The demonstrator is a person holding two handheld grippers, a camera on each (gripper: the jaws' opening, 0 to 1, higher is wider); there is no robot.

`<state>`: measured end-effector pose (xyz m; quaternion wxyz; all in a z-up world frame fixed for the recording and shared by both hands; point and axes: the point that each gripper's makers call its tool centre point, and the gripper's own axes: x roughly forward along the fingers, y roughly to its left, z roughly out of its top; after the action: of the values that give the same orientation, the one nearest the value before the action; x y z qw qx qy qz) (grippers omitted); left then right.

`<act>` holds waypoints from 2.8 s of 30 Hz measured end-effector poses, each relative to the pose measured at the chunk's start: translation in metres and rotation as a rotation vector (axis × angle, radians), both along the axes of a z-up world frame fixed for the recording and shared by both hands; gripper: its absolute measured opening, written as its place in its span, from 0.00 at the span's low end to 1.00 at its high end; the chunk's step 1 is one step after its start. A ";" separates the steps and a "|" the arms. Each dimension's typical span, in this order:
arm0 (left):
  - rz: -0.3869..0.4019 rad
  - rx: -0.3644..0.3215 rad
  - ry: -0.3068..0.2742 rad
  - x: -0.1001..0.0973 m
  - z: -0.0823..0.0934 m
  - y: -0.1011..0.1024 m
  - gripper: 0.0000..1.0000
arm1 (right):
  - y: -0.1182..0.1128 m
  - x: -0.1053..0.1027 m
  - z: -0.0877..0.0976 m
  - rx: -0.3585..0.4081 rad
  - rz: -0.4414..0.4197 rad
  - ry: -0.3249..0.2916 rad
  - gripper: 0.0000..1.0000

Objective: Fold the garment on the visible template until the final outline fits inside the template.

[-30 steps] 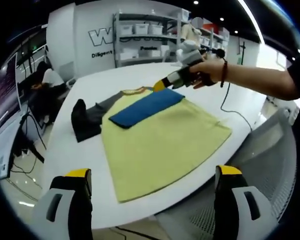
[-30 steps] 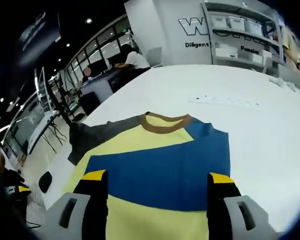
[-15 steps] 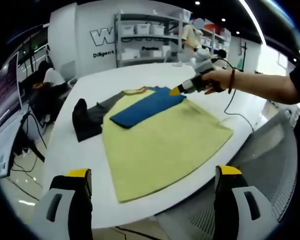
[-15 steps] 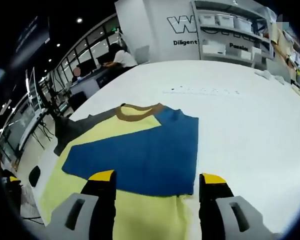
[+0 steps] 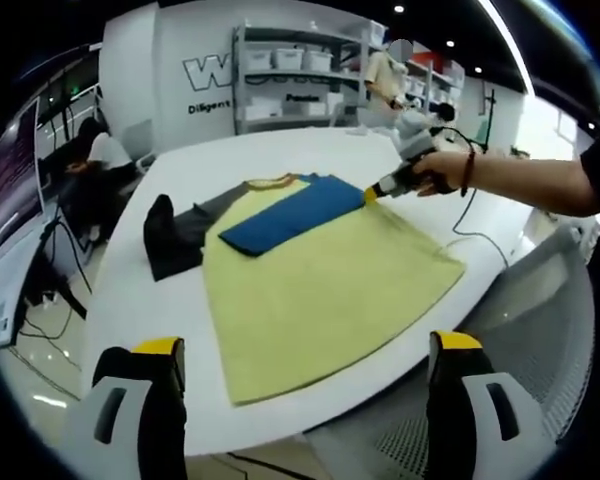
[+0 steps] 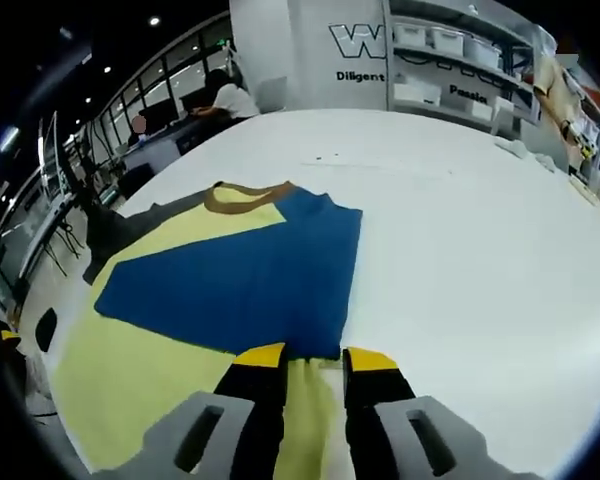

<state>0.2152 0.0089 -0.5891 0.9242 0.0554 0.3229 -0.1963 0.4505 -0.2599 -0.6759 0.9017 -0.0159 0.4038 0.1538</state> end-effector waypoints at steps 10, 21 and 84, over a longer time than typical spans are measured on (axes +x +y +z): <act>0.013 -0.008 0.003 0.000 -0.001 -0.001 0.96 | -0.004 -0.002 -0.002 0.008 -0.022 0.010 0.01; 0.012 -0.008 0.013 -0.001 -0.004 -0.001 0.95 | -0.004 -0.001 0.006 0.068 -0.023 0.020 0.19; 0.020 -0.007 0.026 -0.001 -0.006 0.005 0.93 | -0.075 0.014 -0.001 -0.086 -0.010 -0.006 0.00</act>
<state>0.2144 0.0137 -0.5952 0.9220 0.0463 0.3349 -0.1889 0.4645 -0.3348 -0.6766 0.9021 -0.0531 0.4074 0.1319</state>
